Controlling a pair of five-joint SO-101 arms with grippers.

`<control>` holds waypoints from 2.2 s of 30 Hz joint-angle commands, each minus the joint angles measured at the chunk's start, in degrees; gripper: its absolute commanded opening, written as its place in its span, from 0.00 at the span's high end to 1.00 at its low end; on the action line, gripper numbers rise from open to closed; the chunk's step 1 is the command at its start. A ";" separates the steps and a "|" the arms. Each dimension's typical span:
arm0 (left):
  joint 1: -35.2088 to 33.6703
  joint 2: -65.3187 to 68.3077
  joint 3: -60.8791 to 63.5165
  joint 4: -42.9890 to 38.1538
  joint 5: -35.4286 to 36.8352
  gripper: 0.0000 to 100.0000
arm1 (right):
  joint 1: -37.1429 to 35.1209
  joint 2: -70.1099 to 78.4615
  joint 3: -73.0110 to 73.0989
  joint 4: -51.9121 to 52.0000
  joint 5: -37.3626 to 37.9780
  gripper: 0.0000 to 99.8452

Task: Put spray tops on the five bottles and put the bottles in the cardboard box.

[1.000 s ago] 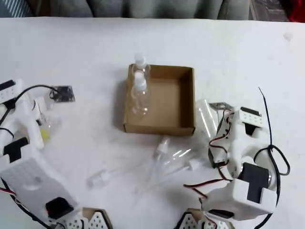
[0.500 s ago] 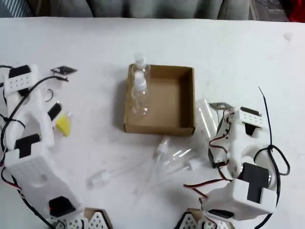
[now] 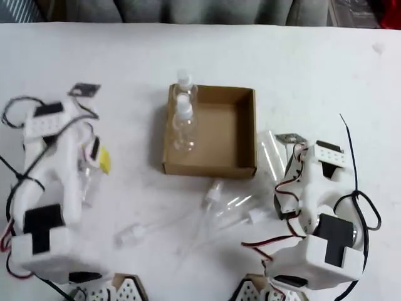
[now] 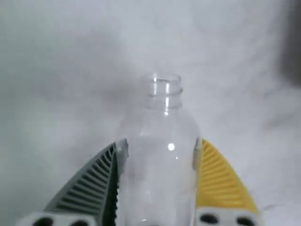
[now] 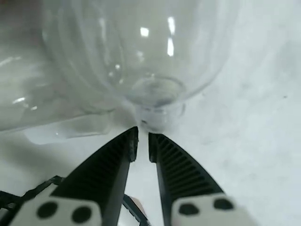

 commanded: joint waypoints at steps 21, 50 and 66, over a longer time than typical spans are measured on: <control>5.05 -18.95 29.27 -28.84 2.46 0.74 | -0.57 -2.07 -0.35 -0.92 0.70 0.98; 3.82 -18.77 26.99 -31.91 4.66 0.66 | -0.22 -1.98 0.00 -0.84 0.18 0.98; 4.09 -4.88 13.63 -24.00 4.66 0.66 | -0.22 -1.98 0.00 -0.75 0.18 0.98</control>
